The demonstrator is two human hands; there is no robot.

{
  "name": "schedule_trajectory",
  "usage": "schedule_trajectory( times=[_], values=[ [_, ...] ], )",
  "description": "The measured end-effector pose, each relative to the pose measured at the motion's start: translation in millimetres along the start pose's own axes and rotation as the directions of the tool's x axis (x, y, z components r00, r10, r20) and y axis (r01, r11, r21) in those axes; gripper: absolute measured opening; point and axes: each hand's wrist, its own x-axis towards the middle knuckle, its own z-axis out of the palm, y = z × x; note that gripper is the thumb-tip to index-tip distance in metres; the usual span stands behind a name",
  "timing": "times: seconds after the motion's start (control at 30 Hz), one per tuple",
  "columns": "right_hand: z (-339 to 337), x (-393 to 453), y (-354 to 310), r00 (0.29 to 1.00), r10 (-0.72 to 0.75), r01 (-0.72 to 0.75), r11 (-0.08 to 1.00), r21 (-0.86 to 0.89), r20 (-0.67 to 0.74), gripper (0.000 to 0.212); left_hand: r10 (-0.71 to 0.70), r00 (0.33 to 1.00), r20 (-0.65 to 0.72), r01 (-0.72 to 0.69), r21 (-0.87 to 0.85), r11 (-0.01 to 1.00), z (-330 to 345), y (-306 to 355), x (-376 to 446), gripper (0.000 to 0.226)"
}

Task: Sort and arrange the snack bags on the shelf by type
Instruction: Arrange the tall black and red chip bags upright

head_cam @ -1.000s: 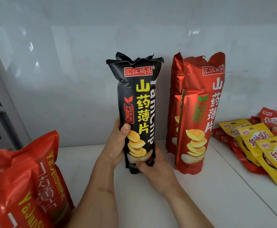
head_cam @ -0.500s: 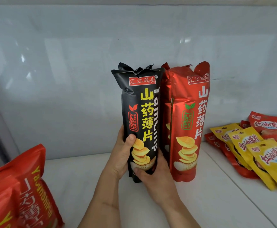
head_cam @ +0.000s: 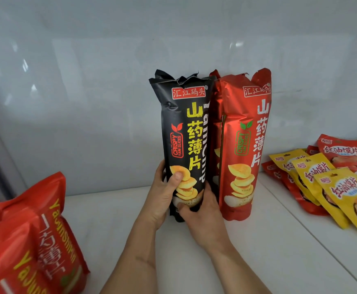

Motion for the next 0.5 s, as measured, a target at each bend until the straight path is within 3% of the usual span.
schedule_trajectory(
  times=[0.13, 0.23, 0.4, 0.5],
  values=[
    [-1.7, -3.2, -3.4, 1.0, 0.022, -0.022, 0.999, -0.033, 0.001, 0.089, -0.073, 0.996, -0.059, 0.075, 0.029, 0.997, -3.6, -2.9, -12.5, 0.123],
    [-6.5, -10.5, -6.8, 0.999, 0.041, -0.04, 0.996, -0.083, 0.018, 0.087, -0.079, 0.99, -0.114, 0.096, 0.156, 0.983, -3.5, 8.1, -25.9, 0.124],
    [-15.8, -28.5, -11.3, 0.998, 0.06, -0.059, 0.967, -0.248, -0.002, 0.071, 0.054, 0.965, -0.258, 0.07, 0.448, 0.891, 4.0, 32.2, -54.7, 0.087],
    [-27.2, -40.3, -17.3, 0.999, 0.021, -0.002, 0.899, -0.439, 0.037, 0.049, 0.194, 0.934, -0.299, 0.071, 0.69, 0.721, 4.5, 34.4, -76.1, 0.057]
  ],
)
